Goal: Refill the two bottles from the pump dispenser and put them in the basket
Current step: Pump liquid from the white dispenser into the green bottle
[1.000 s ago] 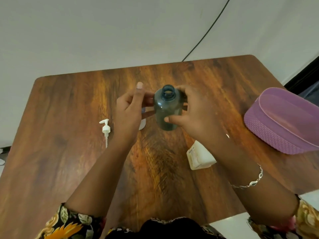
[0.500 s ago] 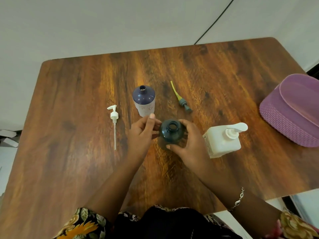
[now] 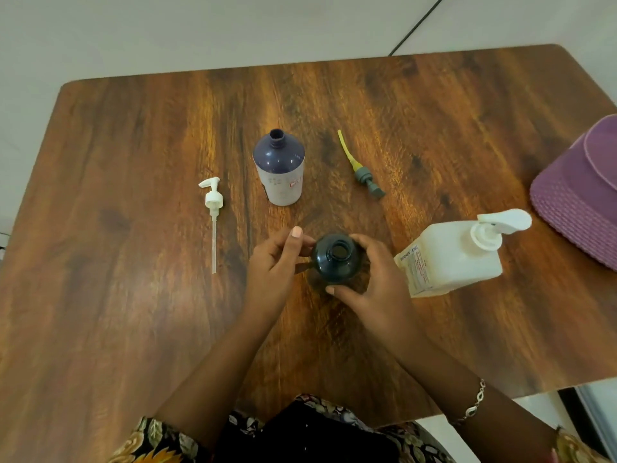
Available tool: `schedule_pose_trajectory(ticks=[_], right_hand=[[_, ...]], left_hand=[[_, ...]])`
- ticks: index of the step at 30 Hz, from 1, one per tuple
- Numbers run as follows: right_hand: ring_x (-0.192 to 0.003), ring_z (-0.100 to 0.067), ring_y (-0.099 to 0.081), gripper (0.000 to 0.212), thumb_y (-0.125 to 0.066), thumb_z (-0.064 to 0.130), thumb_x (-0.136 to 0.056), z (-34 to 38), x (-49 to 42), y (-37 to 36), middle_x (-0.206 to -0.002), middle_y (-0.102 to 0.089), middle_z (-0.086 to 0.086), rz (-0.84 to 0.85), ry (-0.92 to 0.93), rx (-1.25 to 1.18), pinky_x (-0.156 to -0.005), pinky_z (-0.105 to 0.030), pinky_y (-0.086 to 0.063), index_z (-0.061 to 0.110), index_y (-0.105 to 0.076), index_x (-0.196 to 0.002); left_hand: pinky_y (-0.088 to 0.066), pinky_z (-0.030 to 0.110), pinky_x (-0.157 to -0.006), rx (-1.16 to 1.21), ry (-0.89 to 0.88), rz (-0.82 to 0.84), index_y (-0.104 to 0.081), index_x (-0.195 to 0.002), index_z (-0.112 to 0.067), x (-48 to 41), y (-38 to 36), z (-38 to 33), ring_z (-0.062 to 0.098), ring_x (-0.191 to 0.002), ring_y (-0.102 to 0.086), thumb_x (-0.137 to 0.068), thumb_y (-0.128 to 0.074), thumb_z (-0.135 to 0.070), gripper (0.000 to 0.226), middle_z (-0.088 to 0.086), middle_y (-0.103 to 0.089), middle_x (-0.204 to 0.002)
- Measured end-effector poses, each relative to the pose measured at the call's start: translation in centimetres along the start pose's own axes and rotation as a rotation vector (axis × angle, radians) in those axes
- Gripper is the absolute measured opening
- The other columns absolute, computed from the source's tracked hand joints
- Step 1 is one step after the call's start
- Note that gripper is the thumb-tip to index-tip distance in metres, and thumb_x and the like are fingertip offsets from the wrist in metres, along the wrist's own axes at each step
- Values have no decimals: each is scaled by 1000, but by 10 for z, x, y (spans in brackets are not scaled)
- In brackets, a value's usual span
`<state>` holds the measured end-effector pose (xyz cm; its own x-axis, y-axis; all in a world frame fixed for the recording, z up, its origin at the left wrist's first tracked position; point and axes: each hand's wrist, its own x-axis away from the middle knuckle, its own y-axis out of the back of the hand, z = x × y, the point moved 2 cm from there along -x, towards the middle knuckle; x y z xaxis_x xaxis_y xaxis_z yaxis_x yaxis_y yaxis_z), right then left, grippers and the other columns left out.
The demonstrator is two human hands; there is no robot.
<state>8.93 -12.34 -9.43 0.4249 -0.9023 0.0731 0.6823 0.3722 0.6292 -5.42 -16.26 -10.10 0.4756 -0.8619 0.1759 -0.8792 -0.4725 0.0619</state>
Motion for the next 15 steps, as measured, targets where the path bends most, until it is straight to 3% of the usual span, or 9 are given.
schedule_pose_trajectory(ticks=[7,12,15], right_hand=[[-115,-5,-43,70,-80,23,-69,-1,-3,1,-127,-47,7,-13,108,-4,-94,-14,-33,20,-44,-130],[-112,-4,-42,68,-79,25,-69,3,5,5,-117,-43,15,-29,195,-19,-96,-21,-35,21,-46,-127],[-112,-10,-47,67,-80,26,-68,6,13,7,-118,-48,9,-32,237,-39,-97,-31,-43,20,-48,-125]], left_hand=[[-56,24,-70,38,-114,-58,-66,-88,-8,5,1,5,15,-84,-67,-97,-40,-23,31,6,-69,-87],[-57,31,-73,32,-207,-59,-65,-88,-7,17,4,2,18,-84,-65,-98,-40,-23,31,10,-67,-88],[-55,37,-78,0,-277,-24,-64,-89,-9,28,5,-2,20,-91,-64,-99,-38,-24,32,11,-67,-93]])
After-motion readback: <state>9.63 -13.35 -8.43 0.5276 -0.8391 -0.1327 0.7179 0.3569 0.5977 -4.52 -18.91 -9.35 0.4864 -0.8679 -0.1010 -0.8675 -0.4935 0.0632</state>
